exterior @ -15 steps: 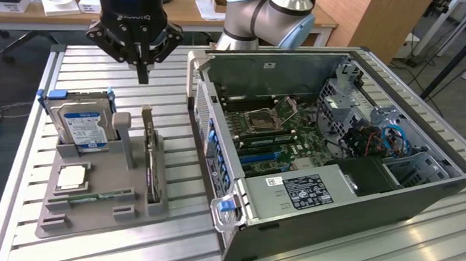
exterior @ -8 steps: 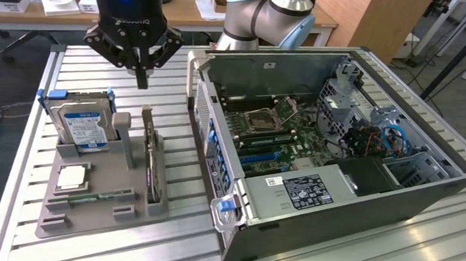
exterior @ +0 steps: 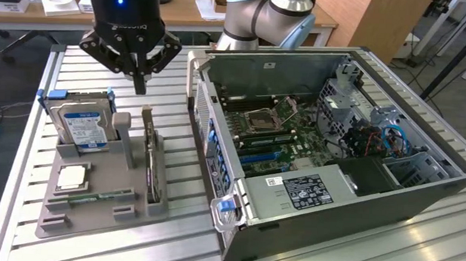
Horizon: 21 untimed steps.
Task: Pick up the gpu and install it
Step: 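Reach for the gpu, then pick up the gpu and move the gpu toward the slot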
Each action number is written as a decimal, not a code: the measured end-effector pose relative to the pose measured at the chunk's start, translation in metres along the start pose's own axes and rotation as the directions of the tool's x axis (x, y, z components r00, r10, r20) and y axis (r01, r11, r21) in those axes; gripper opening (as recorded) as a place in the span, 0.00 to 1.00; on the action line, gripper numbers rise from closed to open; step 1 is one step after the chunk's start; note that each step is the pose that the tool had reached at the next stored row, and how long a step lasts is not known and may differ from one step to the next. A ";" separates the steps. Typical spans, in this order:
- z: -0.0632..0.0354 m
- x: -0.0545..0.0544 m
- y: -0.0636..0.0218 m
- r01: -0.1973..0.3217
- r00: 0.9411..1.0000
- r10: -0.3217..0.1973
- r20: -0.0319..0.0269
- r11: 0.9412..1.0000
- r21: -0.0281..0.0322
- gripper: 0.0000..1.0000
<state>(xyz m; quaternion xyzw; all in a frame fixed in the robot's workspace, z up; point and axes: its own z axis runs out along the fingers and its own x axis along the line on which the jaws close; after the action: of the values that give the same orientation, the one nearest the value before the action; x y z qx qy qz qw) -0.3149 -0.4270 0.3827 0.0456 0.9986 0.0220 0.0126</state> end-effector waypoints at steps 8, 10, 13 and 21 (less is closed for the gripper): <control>-0.0001 0.003 -0.0101 0.000 1.000 0.000 0.000 1.000 0.000 0.10; -0.0002 0.003 -0.0123 0.000 1.000 0.000 0.000 1.000 0.000 0.10; -0.0002 0.004 -0.0148 0.000 1.000 0.000 0.000 1.000 0.000 0.10; 0.0001 0.005 -0.0178 0.000 1.000 0.000 0.000 1.000 0.000 0.10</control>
<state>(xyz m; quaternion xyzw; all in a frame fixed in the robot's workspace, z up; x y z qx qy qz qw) -0.3211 -0.4443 0.3817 0.0456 0.9986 0.0220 0.0127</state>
